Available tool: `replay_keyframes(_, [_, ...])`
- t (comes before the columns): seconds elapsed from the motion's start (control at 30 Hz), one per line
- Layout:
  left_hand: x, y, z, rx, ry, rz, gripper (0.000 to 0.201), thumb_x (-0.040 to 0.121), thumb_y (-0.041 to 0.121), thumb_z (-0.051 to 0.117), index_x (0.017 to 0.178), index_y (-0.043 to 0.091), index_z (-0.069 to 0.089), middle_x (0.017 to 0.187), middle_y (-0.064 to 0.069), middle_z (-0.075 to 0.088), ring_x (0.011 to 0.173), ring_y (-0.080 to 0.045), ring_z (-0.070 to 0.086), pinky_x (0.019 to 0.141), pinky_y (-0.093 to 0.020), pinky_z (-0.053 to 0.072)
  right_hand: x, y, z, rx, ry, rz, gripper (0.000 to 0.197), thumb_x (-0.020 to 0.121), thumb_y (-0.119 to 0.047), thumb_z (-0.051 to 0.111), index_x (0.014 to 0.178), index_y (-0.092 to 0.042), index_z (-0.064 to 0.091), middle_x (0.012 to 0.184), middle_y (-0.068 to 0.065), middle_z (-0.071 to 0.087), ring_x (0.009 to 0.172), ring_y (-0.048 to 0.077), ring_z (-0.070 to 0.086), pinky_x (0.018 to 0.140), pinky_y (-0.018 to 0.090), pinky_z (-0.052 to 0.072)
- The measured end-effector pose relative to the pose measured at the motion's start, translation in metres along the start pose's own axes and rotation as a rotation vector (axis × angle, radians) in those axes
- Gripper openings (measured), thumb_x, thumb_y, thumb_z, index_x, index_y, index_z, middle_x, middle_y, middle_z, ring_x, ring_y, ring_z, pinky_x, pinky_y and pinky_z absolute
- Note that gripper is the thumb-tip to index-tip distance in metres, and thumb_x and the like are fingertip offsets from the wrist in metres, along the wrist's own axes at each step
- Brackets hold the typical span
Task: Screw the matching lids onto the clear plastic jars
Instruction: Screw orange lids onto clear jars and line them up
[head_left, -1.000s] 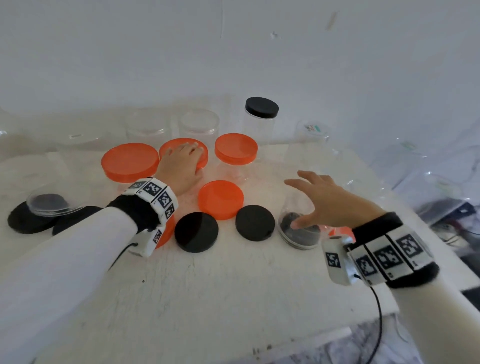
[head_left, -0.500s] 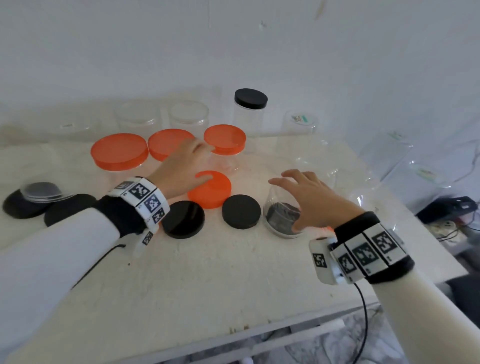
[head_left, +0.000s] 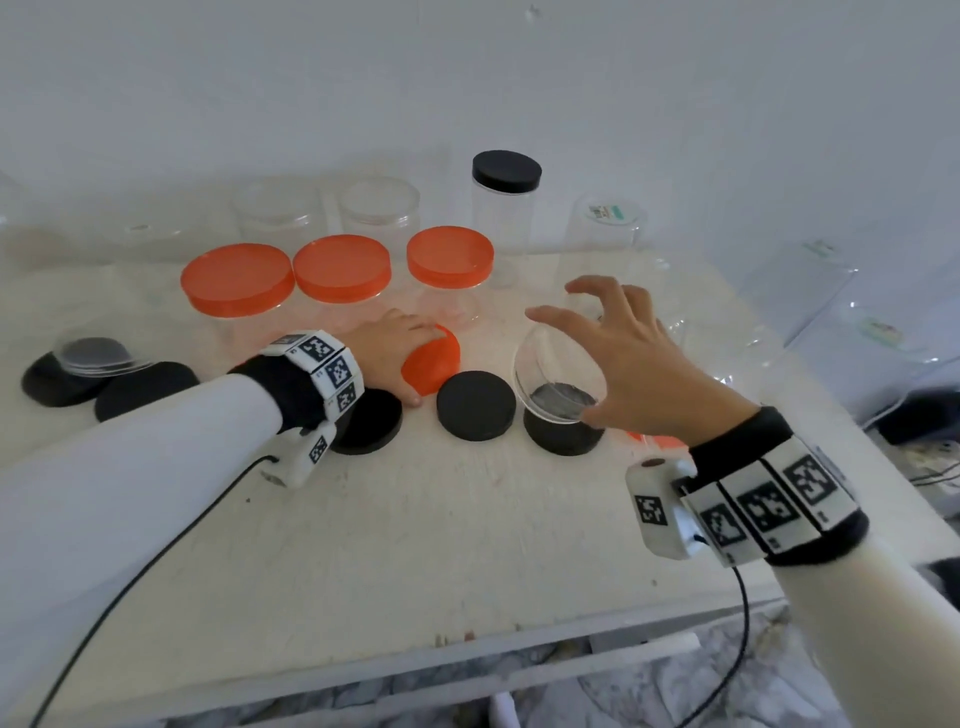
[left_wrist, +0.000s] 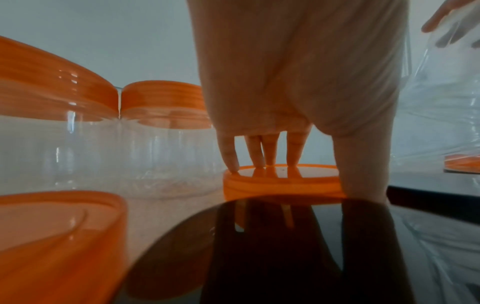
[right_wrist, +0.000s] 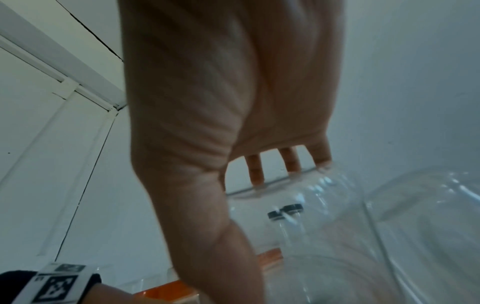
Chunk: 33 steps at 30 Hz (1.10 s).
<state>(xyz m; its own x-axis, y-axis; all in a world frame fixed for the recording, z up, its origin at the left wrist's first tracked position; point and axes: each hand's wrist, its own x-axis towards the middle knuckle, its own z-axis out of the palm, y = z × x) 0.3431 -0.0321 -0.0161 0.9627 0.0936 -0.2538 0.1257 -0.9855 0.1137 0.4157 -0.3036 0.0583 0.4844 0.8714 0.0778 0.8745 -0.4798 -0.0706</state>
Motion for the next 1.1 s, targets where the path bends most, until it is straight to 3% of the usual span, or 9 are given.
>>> replay_keyframes(0.23, [0.0, 0.005, -0.002, -0.029, 0.027, -0.064, 0.086, 0.068, 0.038, 0.078, 0.14, 0.024, 0.033, 0.143, -0.004, 0.023, 0.128, -0.028, 0.026, 0.105, -0.05, 0.031, 0.004, 0.002, 0.01, 0.133, 0.096, 0.016, 0.089, 0.061, -0.013, 0.075, 0.134, -0.021, 0.026, 0.144, 0.006, 0.014, 0.129, 0.035, 0.019, 0.1, 0.048, 0.038])
replay_keyframes(0.33, [0.0, 0.006, -0.003, -0.032, 0.029, -0.082, 0.087, 0.066, 0.039, 0.079, 0.138, 0.026, 0.033, 0.142, -0.004, 0.024, 0.128, -0.027, 0.025, 0.105, -0.047, 0.03, 0.005, 0.002, 0.015, 0.238, 0.106, 0.001, 0.085, 0.061, -0.008, 0.074, 0.133, -0.013, 0.029, 0.141, 0.007, 0.018, 0.125, 0.034, 0.027, 0.094, 0.044, 0.043])
replay_keyframes(0.43, [-0.001, 0.006, -0.003, -0.009, 0.021, -0.095, 0.087, 0.066, 0.042, 0.079, 0.138, 0.029, 0.032, 0.143, -0.003, 0.027, 0.128, -0.027, 0.024, 0.104, -0.046, 0.027, 0.005, 0.001, 0.017, 0.293, 0.119, -0.013, 0.089, 0.062, -0.009, 0.076, 0.137, -0.018, 0.028, 0.139, 0.006, 0.02, 0.123, 0.034, 0.032, 0.089, 0.034, 0.041])
replay_keyframes(0.53, [-0.003, 0.006, -0.004, -0.015, 0.026, -0.093, 0.088, 0.064, 0.043, 0.08, 0.138, 0.031, 0.033, 0.143, -0.002, 0.027, 0.129, -0.027, 0.025, 0.104, -0.045, 0.026, 0.004, -0.001, 0.019, 0.292, 0.112, -0.004, 0.092, 0.065, -0.016, 0.076, 0.141, -0.027, 0.025, 0.14, 0.004, 0.019, 0.126, 0.031, 0.029, 0.095, 0.04, 0.042])
replay_keyframes(0.6, [-0.005, 0.006, -0.004, -0.082, 0.019, -0.075, 0.088, 0.063, 0.04, 0.082, 0.137, 0.03, 0.035, 0.142, -0.001, 0.027, 0.128, -0.026, 0.029, 0.104, -0.043, 0.031, 0.003, -0.002, 0.021, 0.279, 0.132, 0.008, 0.087, 0.065, -0.022, 0.078, 0.139, -0.026, 0.03, 0.141, 0.004, 0.021, 0.129, 0.028, 0.027, 0.098, 0.042, 0.04])
replay_keyframes(0.77, [-0.01, 0.008, -0.002, -0.102, 0.058, -0.088, 0.088, 0.062, 0.042, 0.082, 0.136, 0.031, 0.037, 0.142, -0.002, 0.024, 0.128, -0.026, 0.03, 0.105, -0.046, 0.032, 0.003, -0.003, 0.025, 0.364, 0.139, 0.042, 0.08, 0.068, -0.015, 0.078, 0.133, -0.01, 0.031, 0.146, 0.007, 0.022, 0.134, 0.023, 0.025, 0.097, 0.023, 0.029])
replay_keyframes(0.87, [-0.013, 0.012, -0.004, -0.09, 0.127, -0.105, 0.087, 0.064, 0.043, 0.08, 0.138, 0.032, 0.036, 0.147, -0.003, 0.02, 0.132, -0.028, 0.021, 0.108, -0.047, 0.023, 0.001, -0.004, 0.029, 0.39, 0.19, 0.046, 0.075, 0.064, -0.009, 0.078, 0.125, -0.006, 0.034, 0.128, 0.004, 0.03, 0.119, 0.021, 0.034, 0.089, 0.016, 0.036])
replay_keyframes(0.97, [-0.021, 0.009, -0.009, -0.182, 0.144, -0.108, 0.087, 0.064, 0.044, 0.079, 0.138, 0.036, 0.035, 0.15, -0.001, 0.018, 0.138, -0.027, 0.014, 0.112, -0.051, 0.017, -0.004, -0.006, 0.029, 0.42, 0.196, 0.067, 0.084, 0.058, -0.013, 0.082, 0.127, -0.01, 0.033, 0.117, -0.003, 0.025, 0.108, 0.02, 0.036, 0.074, 0.01, 0.035])
replay_keyframes(1.1, [-0.048, 0.007, -0.016, -0.365, 0.203, -0.086, 0.084, 0.064, 0.04, 0.081, 0.135, 0.041, 0.038, 0.149, 0.005, 0.021, 0.138, -0.023, 0.013, 0.113, -0.047, 0.016, -0.014, -0.014, 0.025, 0.491, 0.142, 0.089, 0.103, 0.052, -0.031, 0.088, 0.138, -0.026, 0.032, 0.121, -0.008, 0.029, 0.108, 0.013, 0.039, 0.085, 0.022, 0.037])
